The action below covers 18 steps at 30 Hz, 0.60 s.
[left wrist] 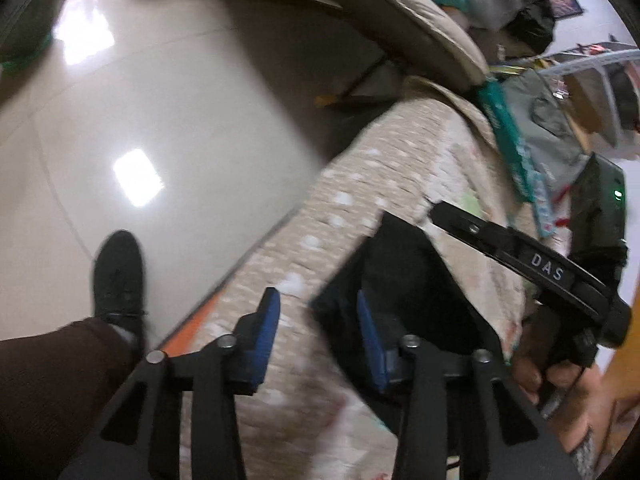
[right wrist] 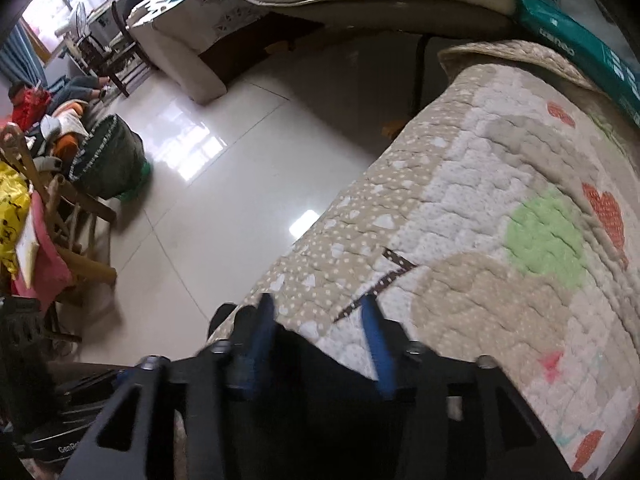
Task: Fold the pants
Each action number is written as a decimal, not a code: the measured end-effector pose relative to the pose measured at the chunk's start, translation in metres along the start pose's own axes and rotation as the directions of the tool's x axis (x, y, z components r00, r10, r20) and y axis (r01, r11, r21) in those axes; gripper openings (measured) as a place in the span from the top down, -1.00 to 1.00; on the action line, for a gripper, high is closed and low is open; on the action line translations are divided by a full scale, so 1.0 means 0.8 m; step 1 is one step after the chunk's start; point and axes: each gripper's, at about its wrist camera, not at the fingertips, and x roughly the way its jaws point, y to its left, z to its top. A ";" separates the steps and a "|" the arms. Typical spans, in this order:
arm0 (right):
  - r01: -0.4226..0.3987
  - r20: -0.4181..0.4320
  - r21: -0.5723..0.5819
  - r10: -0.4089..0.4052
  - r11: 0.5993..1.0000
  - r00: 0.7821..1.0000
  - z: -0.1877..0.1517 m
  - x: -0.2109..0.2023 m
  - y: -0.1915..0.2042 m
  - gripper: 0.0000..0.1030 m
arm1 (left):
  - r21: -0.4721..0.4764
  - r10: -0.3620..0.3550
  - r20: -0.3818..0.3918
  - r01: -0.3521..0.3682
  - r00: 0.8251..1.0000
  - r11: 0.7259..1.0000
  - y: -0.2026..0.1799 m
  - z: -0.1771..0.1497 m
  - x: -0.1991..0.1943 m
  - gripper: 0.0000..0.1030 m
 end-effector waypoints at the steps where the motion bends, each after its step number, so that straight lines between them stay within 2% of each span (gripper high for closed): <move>1: -0.014 -0.006 -0.001 0.014 1.000 1.000 -0.001 0.001 0.000 -0.08 | 0.011 -0.013 -0.014 0.013 1.000 1.000 -0.003 -0.003 0.004 0.16; 3: -0.028 -0.019 -0.014 0.028 1.000 0.999 -0.002 0.000 -0.006 -0.08 | 0.031 -0.010 -0.032 0.011 0.999 0.999 -0.012 -0.007 0.012 0.00; 7: -0.018 -0.055 -0.081 0.014 0.997 0.998 0.009 0.026 0.014 -0.08 | 0.039 0.006 -0.094 -0.002 0.996 0.999 -0.019 -0.016 0.038 -0.09; 11: 0.024 -0.080 -0.158 -0.037 0.987 0.996 0.016 0.049 0.031 -0.08 | 0.076 0.032 -0.069 -0.027 0.997 0.997 -0.028 -0.020 0.042 -0.22; 16: 0.068 -0.111 -0.213 -0.094 0.975 0.989 0.012 0.067 0.040 -0.08 | 0.094 0.054 -0.057 -0.049 0.997 0.994 -0.031 -0.021 0.048 -0.23; 17: 0.070 -0.113 -0.217 -0.096 0.974 0.989 0.011 0.069 0.042 -0.09 | 0.106 0.066 -0.055 -0.059 0.996 0.993 -0.032 -0.021 0.049 -0.16; 18: 0.076 -0.113 -0.226 -0.103 0.971 0.988 0.010 0.070 0.044 -0.12 | 0.117 0.072 -0.056 -0.065 0.996 0.991 -0.033 -0.021 0.049 0.02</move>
